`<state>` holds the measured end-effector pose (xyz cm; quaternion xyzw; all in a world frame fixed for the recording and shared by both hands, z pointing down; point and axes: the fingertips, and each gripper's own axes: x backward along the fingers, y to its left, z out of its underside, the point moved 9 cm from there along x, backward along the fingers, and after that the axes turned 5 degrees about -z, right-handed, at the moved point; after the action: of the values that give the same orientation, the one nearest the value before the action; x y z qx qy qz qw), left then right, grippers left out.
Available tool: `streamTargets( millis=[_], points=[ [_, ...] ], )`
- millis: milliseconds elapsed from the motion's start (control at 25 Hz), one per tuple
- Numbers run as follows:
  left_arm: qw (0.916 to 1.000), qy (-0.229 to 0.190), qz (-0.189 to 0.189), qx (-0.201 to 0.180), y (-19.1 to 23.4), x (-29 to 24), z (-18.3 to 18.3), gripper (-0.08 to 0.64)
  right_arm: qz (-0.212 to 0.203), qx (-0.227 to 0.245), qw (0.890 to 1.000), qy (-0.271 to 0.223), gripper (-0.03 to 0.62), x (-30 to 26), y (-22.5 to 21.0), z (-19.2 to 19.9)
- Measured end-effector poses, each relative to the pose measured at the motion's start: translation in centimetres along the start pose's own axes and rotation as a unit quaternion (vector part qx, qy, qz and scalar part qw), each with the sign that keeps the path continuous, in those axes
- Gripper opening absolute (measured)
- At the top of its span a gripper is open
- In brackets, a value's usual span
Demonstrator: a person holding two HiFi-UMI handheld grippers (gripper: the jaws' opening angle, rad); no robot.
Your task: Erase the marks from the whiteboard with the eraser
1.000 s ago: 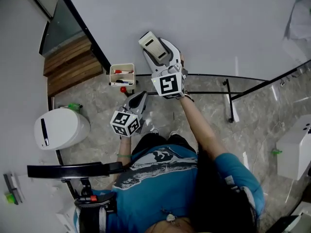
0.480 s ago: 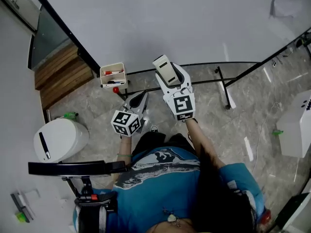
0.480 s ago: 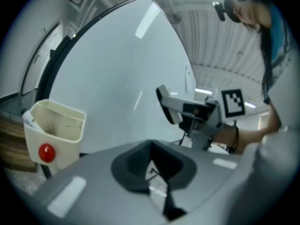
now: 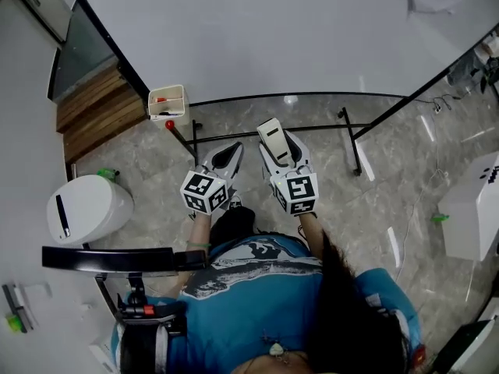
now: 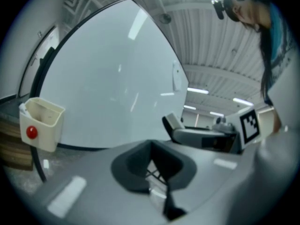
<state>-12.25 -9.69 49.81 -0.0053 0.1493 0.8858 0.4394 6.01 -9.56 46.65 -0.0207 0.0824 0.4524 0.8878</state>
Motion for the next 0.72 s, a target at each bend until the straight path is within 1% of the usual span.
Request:
streamTargets(
  millis=[200, 320, 440, 600, 720],
  points=[
    [0.9999, -0.002, -0.015, 0.007, -7.9, 1.8, 3.2, 0.003, -0.022, -0.002, 1.000, 0.012, 0.262, 7.8, -0.3, 2.4],
    [0.9995, 0.002, -0.028, 0.014, -12.9, 4.0, 5.9, 0.003, -0.038, -0.005, 0.999, 0.023, 0.262, 12.6, 0.1, 4.2],
    [0.9988, 0.005, -0.045, 0.020, -17.2, 6.0, 8.0, 0.003, -0.056, -0.010, 0.998, 0.026, 0.262, 16.6, 0.5, 5.2],
    [0.9976, 0.016, -0.066, 0.016, -21.1, 8.4, 9.5, 0.003, -0.079, -0.016, 0.996, 0.029, 0.262, 19.9, 1.1, 5.7],
    [0.9962, 0.018, -0.084, 0.009, -22.3, 10.5, 9.9, 0.003, -0.094, -0.028, 0.995, 0.020, 0.262, 21.1, 2.5, 5.7]
  ],
)
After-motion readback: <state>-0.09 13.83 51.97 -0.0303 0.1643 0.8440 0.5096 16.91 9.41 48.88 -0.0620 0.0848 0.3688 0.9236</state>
